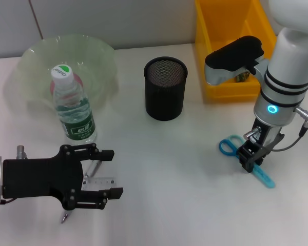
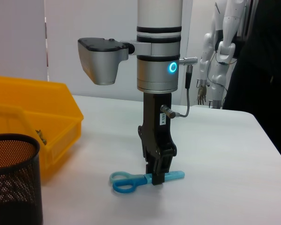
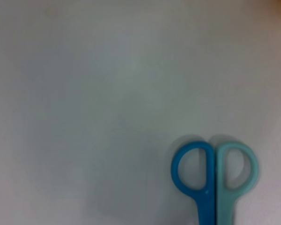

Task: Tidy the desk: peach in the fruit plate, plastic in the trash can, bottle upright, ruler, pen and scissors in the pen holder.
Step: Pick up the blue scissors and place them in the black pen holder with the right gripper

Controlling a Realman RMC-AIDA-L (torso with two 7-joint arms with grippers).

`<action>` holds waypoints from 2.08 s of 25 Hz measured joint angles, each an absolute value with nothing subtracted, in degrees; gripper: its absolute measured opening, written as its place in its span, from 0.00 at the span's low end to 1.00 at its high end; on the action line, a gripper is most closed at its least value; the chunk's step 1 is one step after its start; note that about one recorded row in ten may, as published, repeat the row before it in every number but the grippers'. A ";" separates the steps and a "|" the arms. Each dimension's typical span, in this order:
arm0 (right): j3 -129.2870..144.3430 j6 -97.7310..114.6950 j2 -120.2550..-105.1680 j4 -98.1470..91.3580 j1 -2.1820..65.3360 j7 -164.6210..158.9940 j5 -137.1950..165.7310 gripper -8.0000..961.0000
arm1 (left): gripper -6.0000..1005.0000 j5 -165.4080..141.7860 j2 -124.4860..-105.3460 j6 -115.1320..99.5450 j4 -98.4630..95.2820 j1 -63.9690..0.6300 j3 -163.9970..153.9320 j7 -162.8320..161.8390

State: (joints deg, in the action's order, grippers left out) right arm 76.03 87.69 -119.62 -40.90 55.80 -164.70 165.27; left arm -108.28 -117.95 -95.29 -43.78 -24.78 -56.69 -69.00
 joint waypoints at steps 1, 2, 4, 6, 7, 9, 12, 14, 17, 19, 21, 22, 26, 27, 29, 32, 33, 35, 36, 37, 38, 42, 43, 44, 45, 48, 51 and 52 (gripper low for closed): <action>76.01 87.66 -119.63 -40.94 55.80 -164.70 165.23 0.22 | 0.81 -108.28 -117.95 -95.32 -43.78 -24.78 -56.69 -69.00; 75.90 87.76 -119.63 -41.54 55.69 -164.70 165.14 0.22 | 0.81 -108.28 -117.95 -95.38 -43.77 -24.74 -56.69 -69.00; 75.82 88.04 -119.62 -42.24 55.55 -164.70 165.12 0.22 | 0.81 -108.28 -117.95 -95.39 -43.77 -24.72 -56.69 -69.00; 75.66 89.30 -119.62 -44.74 54.89 -164.70 164.86 0.22 | 0.81 -108.29 -117.95 -95.41 -43.77 -24.70 -56.69 -69.00; 75.60 90.64 -119.52 -47.88 54.01 -164.71 163.80 0.22 | 0.81 -108.28 -117.95 -95.42 -43.77 -24.70 -56.69 -69.00; 75.60 91.47 -119.47 -49.54 53.43 -164.72 163.00 0.22 | 0.81 -108.28 -117.92 -95.43 -43.77 -24.70 -56.65 -68.99; 75.69 94.37 -119.38 -56.10 51.11 -165.10 161.81 0.22 | 0.81 -108.28 -117.88 -95.53 -43.77 -24.70 -56.59 -69.00; 75.81 95.04 -119.40 -57.80 50.48 -165.21 161.75 0.22 | 0.81 -108.28 -117.87 -95.56 -43.77 -24.70 -56.57 -69.00; 76.01 97.54 -119.51 -64.44 47.85 -165.45 161.64 0.22 | 0.81 -108.29 -117.86 -95.58 -43.77 -24.73 -56.16 -69.00; 76.04 97.96 -119.51 -65.91 47.25 -165.45 161.63 0.22 | 0.81 -108.29 -117.86 -95.57 -43.76 -24.74 -56.00 -69.00; 76.01 98.72 -119.41 -70.48 45.55 -165.45 161.62 0.22 | 0.81 -108.28 -117.86 -95.58 -43.77 -24.75 -55.72 -69.00; 75.94 99.33 -119.34 -75.08 44.04 -165.27 161.62 0.22 | 0.81 -108.29 -117.86 -95.57 -43.71 -24.76 -55.46 -69.07; 75.58 99.55 -119.28 -83.45 41.26 -164.01 161.44 0.22 | 0.81 -108.31 -117.88 -95.56 -43.71 -24.78 -55.37 -69.50; 75.29 98.87 -119.28 -87.21 39.78 -162.75 160.56 0.22 | 0.81 -108.31 -117.92 -95.44 -43.70 -24.78 -55.32 -69.73; 75.25 98.01 -119.29 -88.75 39.00 -162.12 159.62 0.22 | 0.81 -108.30 -117.93 -95.34 -43.66 -24.79 -55.27 -69.81; 75.87 93.12 -119.31 -92.70 36.07 -159.11 155.47 0.22 | 0.81 -108.28 -117.99 -95.13 -43.53 -24.79 -54.69 -69.85; 75.87 93.12 -119.31 -92.70 36.07 -159.11 155.47 0.22 | 0.81 -108.28 -117.99 -95.13 -43.53 -24.79 -54.69 -69.85; 76.96 90.07 -119.35 -93.63 34.87 -157.89 154.32 0.22 | 0.81 -108.26 -118.02 -95.18 -43.41 -24.79 -54.39 -69.86; 77.78 88.27 -119.37 -93.84 34.36 -157.43 153.99 0.22 | 0.81 -108.25 -118.05 -95.27 -43.36 -24.79 -54.25 -69.86; 79.48 84.74 -119.37 -93.89 33.42 -156.81 153.74 0.22 | 0.81 -108.22 -118.09 -95.39 -43.33 -24.79 -54.04 -69.88; 79.48 84.74 -119.37 -93.89 33.42 -156.81 153.74 0.22 | 0.81 -108.22 -118.09 -95.39 -43.33 -24.79 -54.04 -69.88; 81.85 76.80 -119.44 -94.03 31.52 -154.64 152.02 0.22 | 0.81 -108.19 -118.13 -95.50 -43.33 -24.83 -53.96 -70.31; 81.85 76.80 -119.44 -94.03 31.52 -154.64 152.02 0.22 | 0.81 -108.19 -118.13 -95.50 -43.33 -24.83 -53.96 -70.31; 81.98 75.36 -119.46 -93.92 31.27 -153.93 151.22 0.22 | 0.81 -108.19 -118.13 -95.50 -43.33 -24.85 -53.95 -70.37; 82.01 73.76 -119.46 -93.61 30.91 -152.94 149.92 0.22 | 0.81 -108.18 -118.13 -95.51 -43.32 -24.85 -53.92 -70.39; 82.02 69.01 -119.44 -92.40 29.94 -149.90 146.23 0.22 | 0.81 -108.18 -118.09 -95.53 -43.29 -24.85 -53.88 -70.40; 82.18 64.74 -119.42 -90.52 29.52 -147.41 143.46 0.22 | 0.81 -108.18 -118.05 -95.61 -43.46 -24.74 -53.87 -70.40; 82.69 61.69 -119.40 -88.68 29.33 -146.06 142.15 0.22 | 0.81 -108.18 -118.04 -95.72 -43.50 -24.72 -53.88 -70.40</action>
